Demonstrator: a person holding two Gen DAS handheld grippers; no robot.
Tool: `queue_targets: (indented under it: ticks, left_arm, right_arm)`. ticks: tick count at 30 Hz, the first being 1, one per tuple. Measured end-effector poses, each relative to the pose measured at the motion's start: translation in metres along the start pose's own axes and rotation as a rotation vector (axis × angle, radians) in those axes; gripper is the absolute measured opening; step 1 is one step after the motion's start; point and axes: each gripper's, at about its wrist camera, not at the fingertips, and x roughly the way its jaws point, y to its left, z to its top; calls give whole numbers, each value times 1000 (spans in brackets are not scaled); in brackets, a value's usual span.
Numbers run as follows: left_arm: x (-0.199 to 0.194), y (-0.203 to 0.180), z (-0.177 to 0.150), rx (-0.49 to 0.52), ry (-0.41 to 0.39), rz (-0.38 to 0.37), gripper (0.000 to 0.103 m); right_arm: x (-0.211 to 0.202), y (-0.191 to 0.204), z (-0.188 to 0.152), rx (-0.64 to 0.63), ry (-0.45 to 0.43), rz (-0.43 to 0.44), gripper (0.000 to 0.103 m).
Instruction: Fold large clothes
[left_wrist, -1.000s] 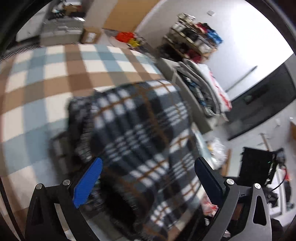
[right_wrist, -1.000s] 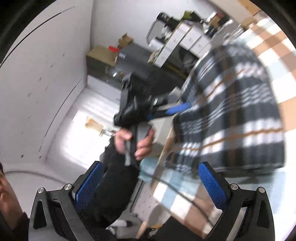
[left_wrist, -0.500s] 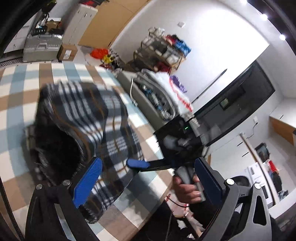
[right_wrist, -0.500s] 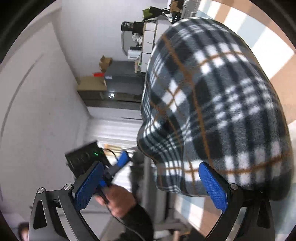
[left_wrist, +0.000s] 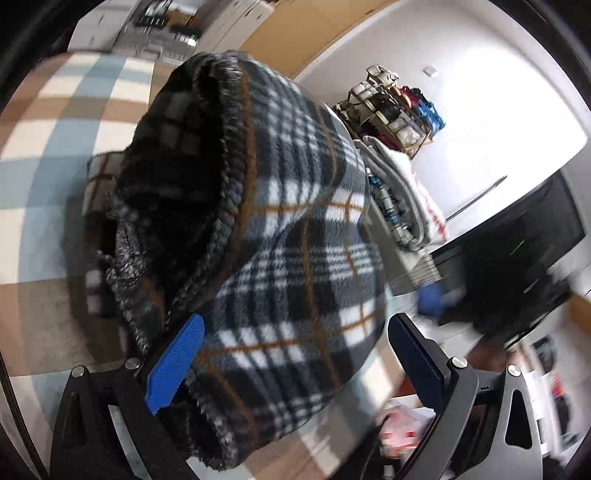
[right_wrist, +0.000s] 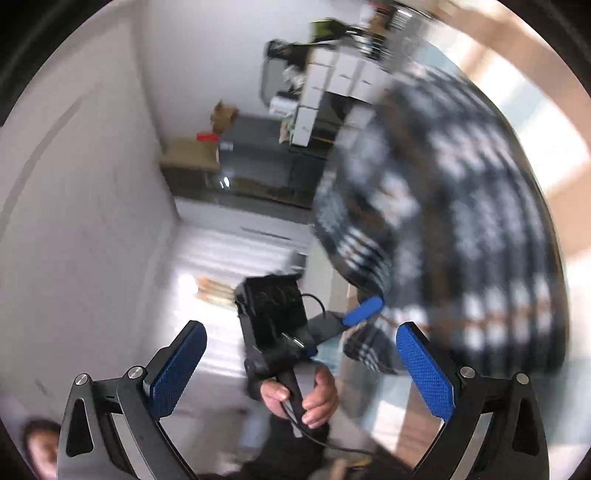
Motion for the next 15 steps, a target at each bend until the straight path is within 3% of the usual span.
queue_targets:
  ticks: [2, 3, 6, 10, 15]
  left_arm:
    - [0, -8, -7, 58, -19, 46, 98]
    - [0, -11, -10, 80, -26, 67, 98]
    - [9, -17, -17, 128, -36, 109, 98]
    - [15, -15, -18, 148, -48, 126, 98]
    - [13, -12, -20, 137, -43, 106, 98]
  right_arm:
    - [8, 37, 14, -127, 11, -158, 103]
    - [19, 59, 24, -229, 9, -318, 103]
    - [60, 91, 43, -471, 28, -648, 103]
    - [124, 94, 77, -640, 148, -904, 103]
    - [186, 68, 97, -687, 320, -1094, 102]
